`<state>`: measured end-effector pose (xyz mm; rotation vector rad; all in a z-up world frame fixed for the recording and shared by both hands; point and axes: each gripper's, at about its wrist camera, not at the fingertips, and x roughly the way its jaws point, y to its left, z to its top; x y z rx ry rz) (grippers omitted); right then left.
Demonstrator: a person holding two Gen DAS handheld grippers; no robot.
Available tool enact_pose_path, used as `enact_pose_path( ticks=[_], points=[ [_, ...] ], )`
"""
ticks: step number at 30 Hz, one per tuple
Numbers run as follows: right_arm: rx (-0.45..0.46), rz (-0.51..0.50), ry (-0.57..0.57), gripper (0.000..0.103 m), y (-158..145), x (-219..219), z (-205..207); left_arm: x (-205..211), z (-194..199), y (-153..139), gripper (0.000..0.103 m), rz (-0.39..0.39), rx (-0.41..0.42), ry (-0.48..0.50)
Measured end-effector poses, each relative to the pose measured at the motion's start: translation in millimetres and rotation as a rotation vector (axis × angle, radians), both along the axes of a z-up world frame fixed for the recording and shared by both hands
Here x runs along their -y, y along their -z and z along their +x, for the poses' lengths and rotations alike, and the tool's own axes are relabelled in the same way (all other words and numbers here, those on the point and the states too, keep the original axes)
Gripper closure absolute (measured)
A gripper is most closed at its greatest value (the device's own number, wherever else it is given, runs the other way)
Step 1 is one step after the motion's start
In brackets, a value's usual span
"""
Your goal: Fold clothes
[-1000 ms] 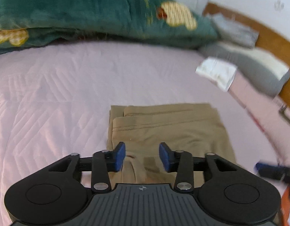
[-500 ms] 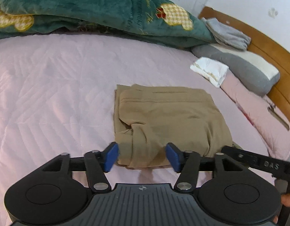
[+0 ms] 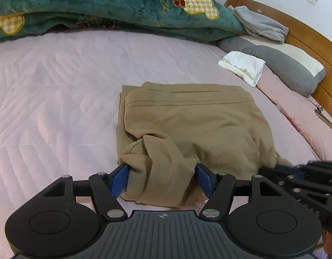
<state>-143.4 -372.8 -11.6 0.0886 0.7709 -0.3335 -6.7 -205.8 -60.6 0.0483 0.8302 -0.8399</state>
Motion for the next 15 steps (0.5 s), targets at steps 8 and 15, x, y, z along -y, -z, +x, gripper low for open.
enact_pose_path(
  ticks=[8, 15],
  points=[
    [-0.081, 0.022, 0.161, 0.102, -7, 52, -35, -6, 8, -7, 0.035, -0.01, -0.019, -0.001],
    [0.22, 0.09, -0.023, 0.056, -70, 12, -23, -15, -2, -59, 0.034, -0.136, 0.11, 0.0]
  ],
)
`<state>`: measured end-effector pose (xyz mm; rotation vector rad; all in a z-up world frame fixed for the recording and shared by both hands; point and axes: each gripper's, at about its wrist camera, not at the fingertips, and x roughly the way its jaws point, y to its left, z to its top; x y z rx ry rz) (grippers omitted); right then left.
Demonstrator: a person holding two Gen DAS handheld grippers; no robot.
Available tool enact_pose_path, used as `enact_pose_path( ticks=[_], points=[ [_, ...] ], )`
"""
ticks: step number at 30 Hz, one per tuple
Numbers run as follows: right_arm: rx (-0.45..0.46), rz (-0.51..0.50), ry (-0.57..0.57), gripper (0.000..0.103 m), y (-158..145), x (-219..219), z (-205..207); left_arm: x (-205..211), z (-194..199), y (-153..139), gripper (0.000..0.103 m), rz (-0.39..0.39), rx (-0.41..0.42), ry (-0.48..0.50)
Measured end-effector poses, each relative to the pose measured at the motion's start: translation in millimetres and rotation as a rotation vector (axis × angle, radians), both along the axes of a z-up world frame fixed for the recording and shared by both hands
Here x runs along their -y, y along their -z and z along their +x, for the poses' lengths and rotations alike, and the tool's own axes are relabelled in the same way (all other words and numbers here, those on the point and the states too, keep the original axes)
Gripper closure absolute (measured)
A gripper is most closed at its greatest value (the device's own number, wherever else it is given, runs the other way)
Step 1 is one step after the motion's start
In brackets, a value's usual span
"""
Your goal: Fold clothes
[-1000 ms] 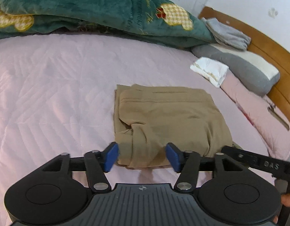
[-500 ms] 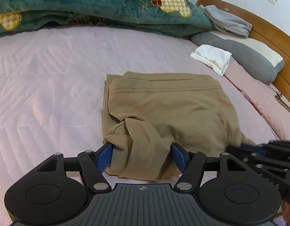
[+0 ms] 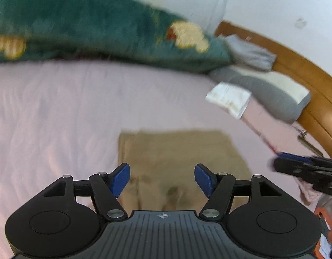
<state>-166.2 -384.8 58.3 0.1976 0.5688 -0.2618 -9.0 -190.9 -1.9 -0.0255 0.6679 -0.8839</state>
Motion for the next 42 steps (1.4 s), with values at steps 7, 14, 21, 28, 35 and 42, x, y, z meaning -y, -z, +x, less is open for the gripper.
enact_pose_path(
  ticks=[7, 14, 21, 28, 35, 42],
  points=[
    [-0.315, 0.185, 0.107, 0.036, 78, 26, 36, 29, 12, 57, 0.019, 0.293, -0.093, 0.047],
    [-0.14, 0.268, 0.139, 0.014, 39, 48, 1, 10, 13, 24, 0.016, 0.117, -0.124, -0.049],
    [-0.184, 0.472, 0.202, 0.005, 71, 105, 59, 44, 28, 56, 0.012, 0.224, -0.249, -0.054],
    [-0.268, 0.373, 0.121, 0.0, 100, 86, 99, 59, 16, 66, 0.0, 0.266, -0.176, -0.025],
    [-0.24, 0.479, 0.112, 0.0, 97, 104, 120, 58, 14, 66, 0.002, 0.25, -0.155, -0.023],
    [-0.291, 0.343, 0.07, 0.026, 95, 85, 128, 57, 11, 63, 0.042, 0.214, -0.153, -0.031]
  ],
)
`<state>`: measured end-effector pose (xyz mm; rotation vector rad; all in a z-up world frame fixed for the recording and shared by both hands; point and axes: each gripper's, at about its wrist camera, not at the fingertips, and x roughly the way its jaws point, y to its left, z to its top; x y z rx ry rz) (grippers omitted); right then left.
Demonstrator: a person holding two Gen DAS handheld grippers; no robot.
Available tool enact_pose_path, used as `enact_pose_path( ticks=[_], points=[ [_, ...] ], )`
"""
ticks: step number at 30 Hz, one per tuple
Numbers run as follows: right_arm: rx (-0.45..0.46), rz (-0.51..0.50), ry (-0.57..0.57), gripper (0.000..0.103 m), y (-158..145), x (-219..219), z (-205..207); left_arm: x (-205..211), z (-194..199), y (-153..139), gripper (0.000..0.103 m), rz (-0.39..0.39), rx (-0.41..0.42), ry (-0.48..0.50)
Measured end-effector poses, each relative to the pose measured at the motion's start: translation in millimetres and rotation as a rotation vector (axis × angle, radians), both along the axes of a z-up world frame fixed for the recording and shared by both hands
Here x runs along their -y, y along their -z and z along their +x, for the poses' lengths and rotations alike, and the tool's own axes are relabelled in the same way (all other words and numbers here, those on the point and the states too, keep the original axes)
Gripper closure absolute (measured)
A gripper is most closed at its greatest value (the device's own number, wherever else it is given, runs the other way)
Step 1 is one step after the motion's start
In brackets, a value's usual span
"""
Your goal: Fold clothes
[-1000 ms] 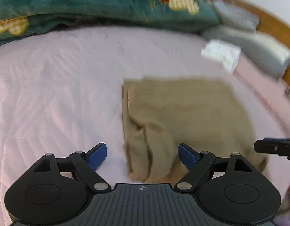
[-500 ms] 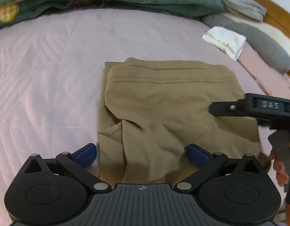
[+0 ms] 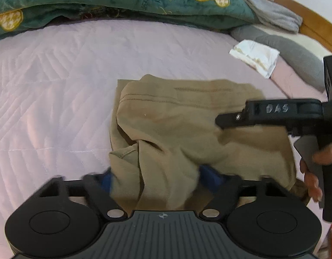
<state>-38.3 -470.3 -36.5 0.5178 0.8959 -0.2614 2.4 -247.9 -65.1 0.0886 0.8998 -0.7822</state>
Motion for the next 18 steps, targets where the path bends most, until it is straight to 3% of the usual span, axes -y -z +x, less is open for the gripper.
enact_pose_path(
  ticks=[2, 3, 6, 11, 18],
  points=[
    [0.012, 0.066, 0.021, 0.056, -5, 2, -4, -1, 0, -1, 0.052, -0.016, -0.004, 0.002],
    [0.019, 0.068, 0.022, 0.065, -7, -1, -5, -2, -1, -2, 0.057, -0.022, -0.005, 0.006],
    [0.037, 0.016, 0.02, 0.078, -14, -16, -5, -8, 0, -4, 0.068, -0.046, -0.015, 0.017],
    [0.065, -0.145, 0.011, 0.081, -35, -50, -7, -21, -4, -13, 0.074, -0.061, 0.007, 0.033],
    [0.073, -0.243, -0.009, 0.082, -60, -79, -16, -42, -15, -30, 0.074, -0.073, 0.056, 0.051]
  ],
)
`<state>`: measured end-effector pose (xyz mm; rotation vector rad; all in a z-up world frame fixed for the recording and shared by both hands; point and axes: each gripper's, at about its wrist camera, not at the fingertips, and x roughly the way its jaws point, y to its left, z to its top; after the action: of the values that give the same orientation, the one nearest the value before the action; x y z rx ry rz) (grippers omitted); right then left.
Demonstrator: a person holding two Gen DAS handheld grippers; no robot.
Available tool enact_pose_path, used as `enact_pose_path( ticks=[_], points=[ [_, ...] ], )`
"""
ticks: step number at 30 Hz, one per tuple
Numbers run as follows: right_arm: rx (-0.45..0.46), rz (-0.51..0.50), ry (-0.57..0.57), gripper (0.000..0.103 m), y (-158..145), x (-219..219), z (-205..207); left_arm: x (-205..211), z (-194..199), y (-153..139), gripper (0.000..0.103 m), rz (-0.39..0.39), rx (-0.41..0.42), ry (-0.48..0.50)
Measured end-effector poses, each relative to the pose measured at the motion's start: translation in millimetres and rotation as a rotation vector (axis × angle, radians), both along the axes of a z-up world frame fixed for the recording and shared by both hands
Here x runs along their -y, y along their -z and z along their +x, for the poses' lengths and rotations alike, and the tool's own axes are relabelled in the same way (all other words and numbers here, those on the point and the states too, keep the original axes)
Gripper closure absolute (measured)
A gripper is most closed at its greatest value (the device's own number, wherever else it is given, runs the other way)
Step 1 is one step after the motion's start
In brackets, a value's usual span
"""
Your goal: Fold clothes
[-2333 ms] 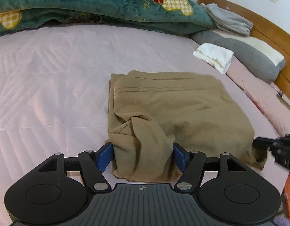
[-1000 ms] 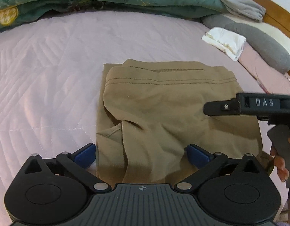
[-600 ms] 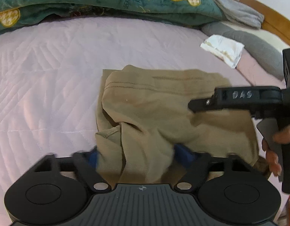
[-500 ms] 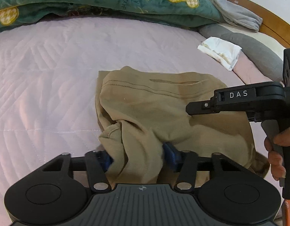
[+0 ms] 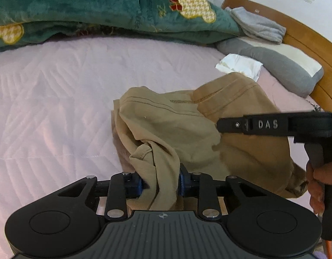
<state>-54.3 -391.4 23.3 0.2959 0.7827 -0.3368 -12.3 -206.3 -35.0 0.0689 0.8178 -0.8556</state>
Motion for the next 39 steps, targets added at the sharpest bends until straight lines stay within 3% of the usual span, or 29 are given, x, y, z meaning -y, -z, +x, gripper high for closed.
enact_pose_path(
  ticks=[5, 9, 18, 22, 27, 29, 31, 34, 39],
  points=[
    [0.032, -0.059, 0.034, 0.082, -21, -1, -17, 6, -9, -21, 0.074, -0.02, 0.047, 0.042],
    [0.058, -0.112, 0.084, 0.082, -41, 14, -36, 39, -19, -42, 0.074, -0.03, 0.092, 0.112],
    [0.079, -0.178, 0.281, 0.082, -63, 126, -105, 167, -63, -68, 0.074, -0.11, 0.11, 0.287],
    [0.077, -0.135, 0.393, 0.082, -43, 175, -139, 224, -84, -53, 0.074, -0.086, 0.124, 0.333],
    [0.043, 0.001, 0.5, 0.082, 26, 230, -164, 278, -91, -10, 0.073, -0.017, 0.105, 0.383],
    [0.007, 0.034, 0.542, 0.08, 55, 246, -174, 293, -95, 7, 0.072, 0.045, 0.134, 0.42],
    [0.032, 0.031, 0.551, 0.077, 70, 248, -183, 300, -98, 17, 0.066, 0.072, 0.177, 0.445],
    [0.022, -0.008, 0.521, 0.072, 70, 243, -183, 301, -92, 24, 0.061, 0.076, 0.14, 0.44],
    [-0.008, -0.021, 0.542, 0.048, 70, 242, -182, 297, -73, 25, 0.048, 0.08, 0.095, 0.411]
  ],
)
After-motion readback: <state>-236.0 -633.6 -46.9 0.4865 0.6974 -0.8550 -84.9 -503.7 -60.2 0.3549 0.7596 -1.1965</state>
